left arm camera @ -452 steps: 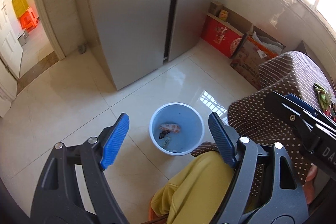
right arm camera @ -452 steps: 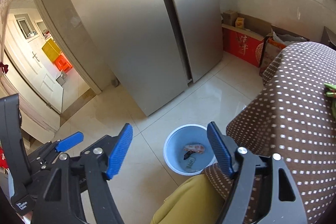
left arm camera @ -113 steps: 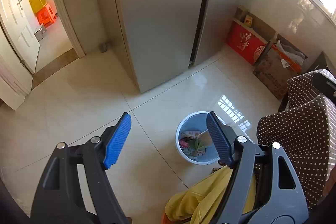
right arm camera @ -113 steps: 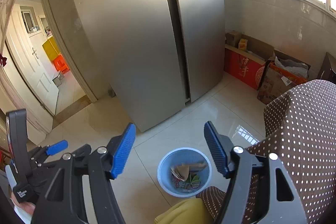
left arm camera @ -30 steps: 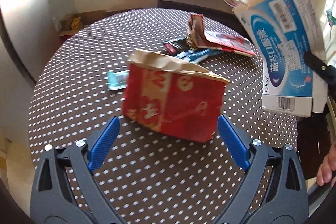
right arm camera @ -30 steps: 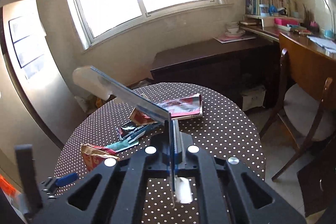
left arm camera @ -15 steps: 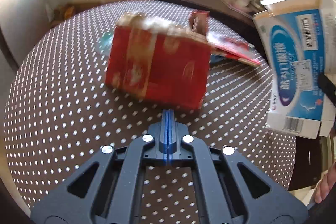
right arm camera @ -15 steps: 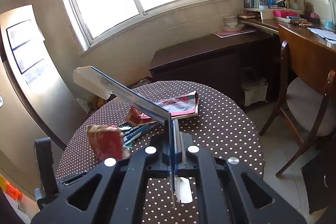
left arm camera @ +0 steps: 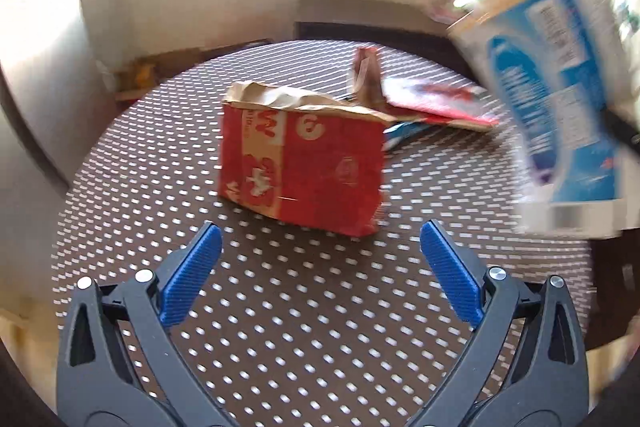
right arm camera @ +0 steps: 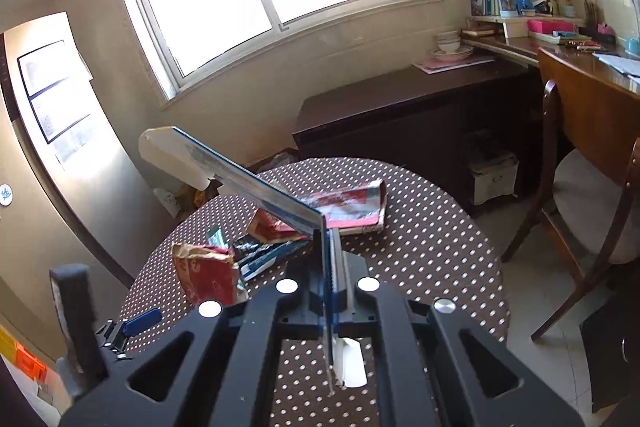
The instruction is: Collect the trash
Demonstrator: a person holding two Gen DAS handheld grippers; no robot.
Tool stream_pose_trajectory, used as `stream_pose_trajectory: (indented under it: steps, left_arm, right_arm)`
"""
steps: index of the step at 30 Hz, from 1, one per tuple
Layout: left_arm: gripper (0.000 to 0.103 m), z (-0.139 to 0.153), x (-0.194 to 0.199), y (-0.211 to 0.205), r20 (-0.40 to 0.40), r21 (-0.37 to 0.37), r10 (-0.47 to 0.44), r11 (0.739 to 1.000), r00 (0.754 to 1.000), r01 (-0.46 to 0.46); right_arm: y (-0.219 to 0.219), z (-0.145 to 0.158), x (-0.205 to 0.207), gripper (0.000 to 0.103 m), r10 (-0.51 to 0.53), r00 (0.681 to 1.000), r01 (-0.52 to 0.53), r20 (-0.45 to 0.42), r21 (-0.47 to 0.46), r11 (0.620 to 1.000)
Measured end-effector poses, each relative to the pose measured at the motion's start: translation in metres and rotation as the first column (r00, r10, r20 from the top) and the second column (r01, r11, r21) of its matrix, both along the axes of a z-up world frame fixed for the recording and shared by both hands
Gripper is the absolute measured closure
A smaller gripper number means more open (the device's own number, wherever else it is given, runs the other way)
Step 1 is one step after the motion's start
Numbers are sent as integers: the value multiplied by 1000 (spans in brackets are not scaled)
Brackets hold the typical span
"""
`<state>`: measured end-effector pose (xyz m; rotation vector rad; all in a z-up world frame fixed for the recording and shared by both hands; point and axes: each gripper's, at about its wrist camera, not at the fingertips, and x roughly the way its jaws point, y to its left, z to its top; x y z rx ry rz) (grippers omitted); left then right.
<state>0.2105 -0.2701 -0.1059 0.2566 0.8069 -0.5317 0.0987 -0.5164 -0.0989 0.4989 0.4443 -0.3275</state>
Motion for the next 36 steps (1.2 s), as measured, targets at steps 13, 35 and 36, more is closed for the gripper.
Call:
stream_pose_trajectory:
  steps: [13, 35, 36]
  left_arm:
    - [7, -27, 41, -58, 14, 85, 169, 982, 986, -170]
    - [94, 16, 28, 75, -53, -181, 232, 954, 971, -238]
    - [94, 18, 26, 78, -42, -183, 240, 952, 970, -244]
  right_arm:
    - [-19, 1, 1, 100, -29, 1000, 29, 1, 20, 999]
    - [52, 14, 45, 100, 122, 993, -122, 9, -4, 993]
    - [60, 15, 48, 100, 136, 991, -136, 10, -7, 991]
